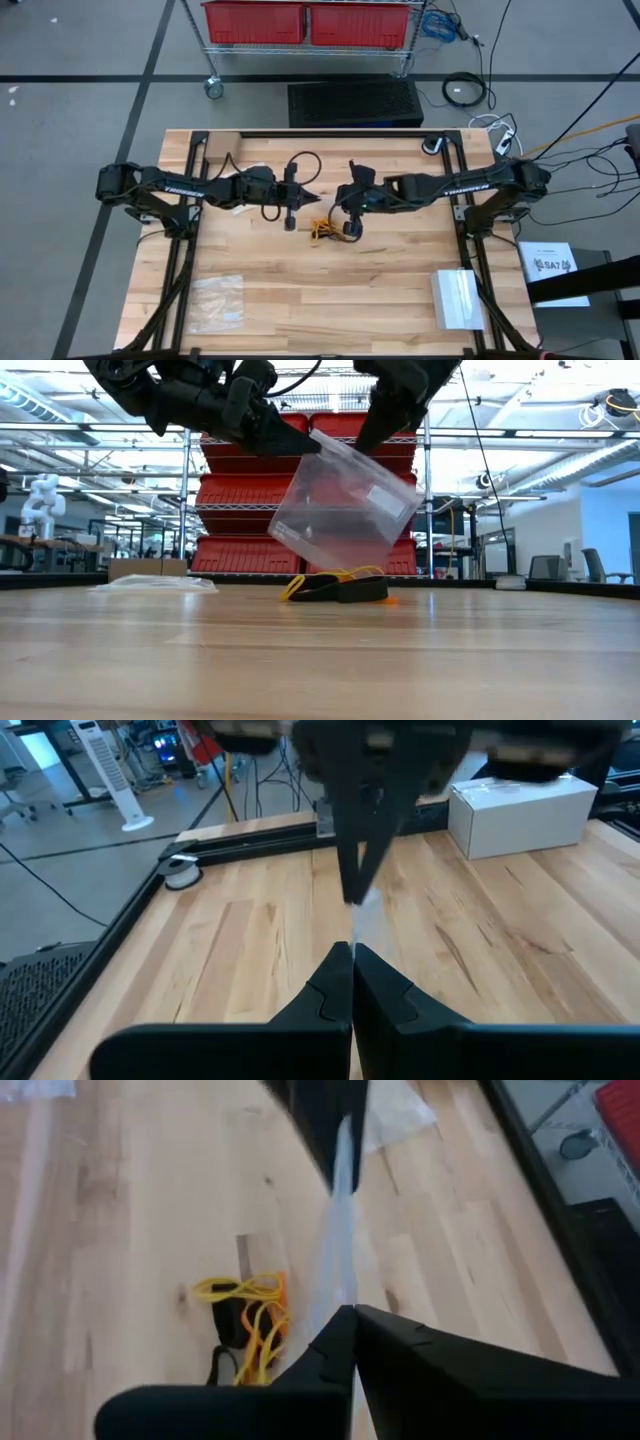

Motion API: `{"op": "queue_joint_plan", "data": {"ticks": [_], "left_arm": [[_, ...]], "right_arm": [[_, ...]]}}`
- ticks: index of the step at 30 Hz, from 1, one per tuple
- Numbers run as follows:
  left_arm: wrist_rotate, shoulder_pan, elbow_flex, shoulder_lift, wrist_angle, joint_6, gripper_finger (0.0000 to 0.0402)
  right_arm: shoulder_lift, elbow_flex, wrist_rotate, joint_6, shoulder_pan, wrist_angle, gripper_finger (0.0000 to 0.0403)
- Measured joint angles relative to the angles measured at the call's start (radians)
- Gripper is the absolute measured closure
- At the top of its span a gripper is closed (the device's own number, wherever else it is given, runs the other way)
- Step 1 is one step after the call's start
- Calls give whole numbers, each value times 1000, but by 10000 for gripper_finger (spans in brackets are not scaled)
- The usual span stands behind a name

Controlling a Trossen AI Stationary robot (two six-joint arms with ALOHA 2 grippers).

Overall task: Sort rubber bands
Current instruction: Open the transparent zip bag

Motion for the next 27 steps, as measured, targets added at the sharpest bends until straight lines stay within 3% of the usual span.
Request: {"op": "queue_joint_plan", "data": {"ticks": [7,24,27], "left_arm": [[-19,0,0,0,0,-25,402],[-27,0,0,1,-2,-50,402],[-27,0,0,1,-2,-50,402]], "right_arm": [[54,0,2,34,7,11,403],[14,0,6,105,33,17,403],[14,0,52,113,33,16,403]]}}
